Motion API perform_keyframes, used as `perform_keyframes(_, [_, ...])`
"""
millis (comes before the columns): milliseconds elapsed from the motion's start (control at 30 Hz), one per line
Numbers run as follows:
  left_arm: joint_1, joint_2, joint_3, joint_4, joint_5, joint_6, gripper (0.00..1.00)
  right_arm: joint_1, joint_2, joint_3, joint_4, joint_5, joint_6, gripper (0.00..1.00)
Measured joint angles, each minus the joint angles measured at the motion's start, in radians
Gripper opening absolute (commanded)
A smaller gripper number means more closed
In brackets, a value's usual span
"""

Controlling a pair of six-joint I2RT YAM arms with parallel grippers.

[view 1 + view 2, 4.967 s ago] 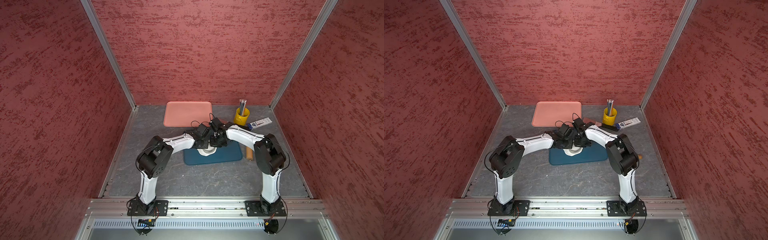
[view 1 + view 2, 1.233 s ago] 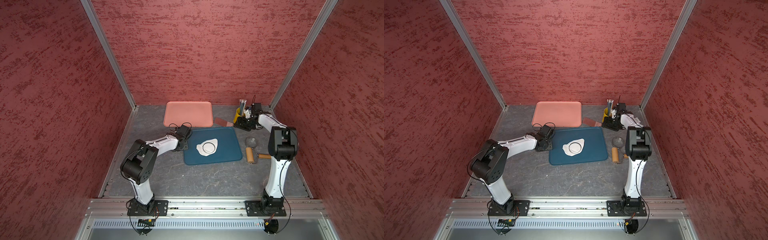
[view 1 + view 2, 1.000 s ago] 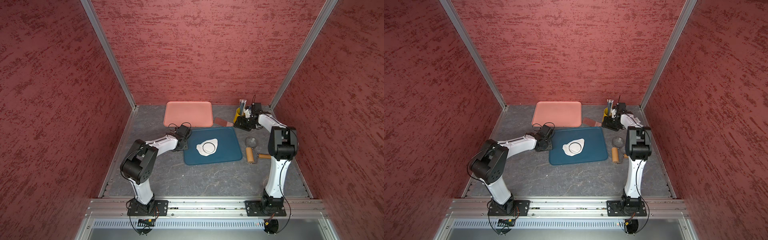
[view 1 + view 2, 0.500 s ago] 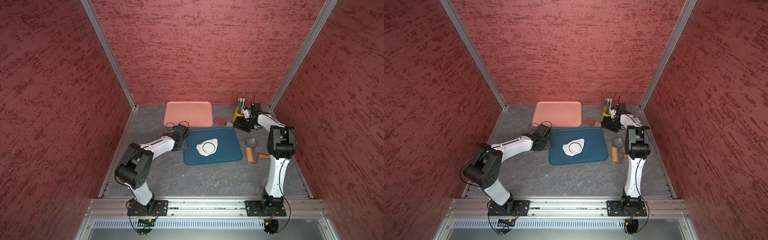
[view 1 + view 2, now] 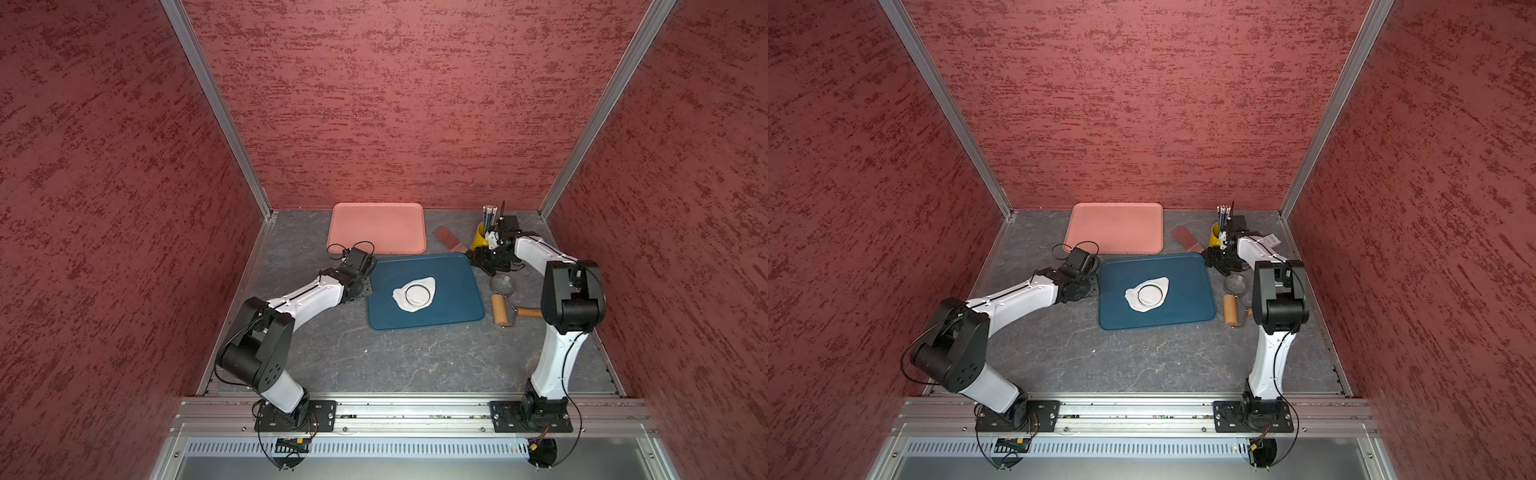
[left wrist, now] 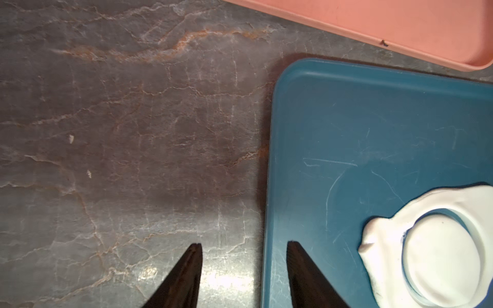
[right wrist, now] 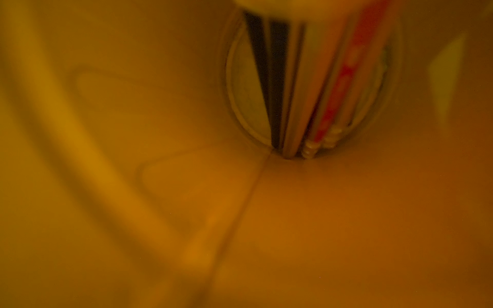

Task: Roll out the dumpling wrappers from the dough
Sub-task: Adjust the spatula at the center of the board.

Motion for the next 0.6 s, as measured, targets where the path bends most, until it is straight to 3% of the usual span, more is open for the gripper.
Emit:
perform_keyframes(133, [0.0,0.0,0.0,0.005,0.0,0.0,0.54,0.012,-0.032,-0.045,0.023,0.021,0.01,0.91])
perform_keyframes(367, [0.0,-0.001,-0.003,0.024,0.017,0.0,0.53,0.004,-0.098,-0.065,0.079,0.019,0.016,0.93])
perform_keyframes(600, [0.0,-0.006,-0.019,0.043,0.019,0.0,0.53,-0.003,-0.023,0.016,0.127,-0.013,0.03,0.93])
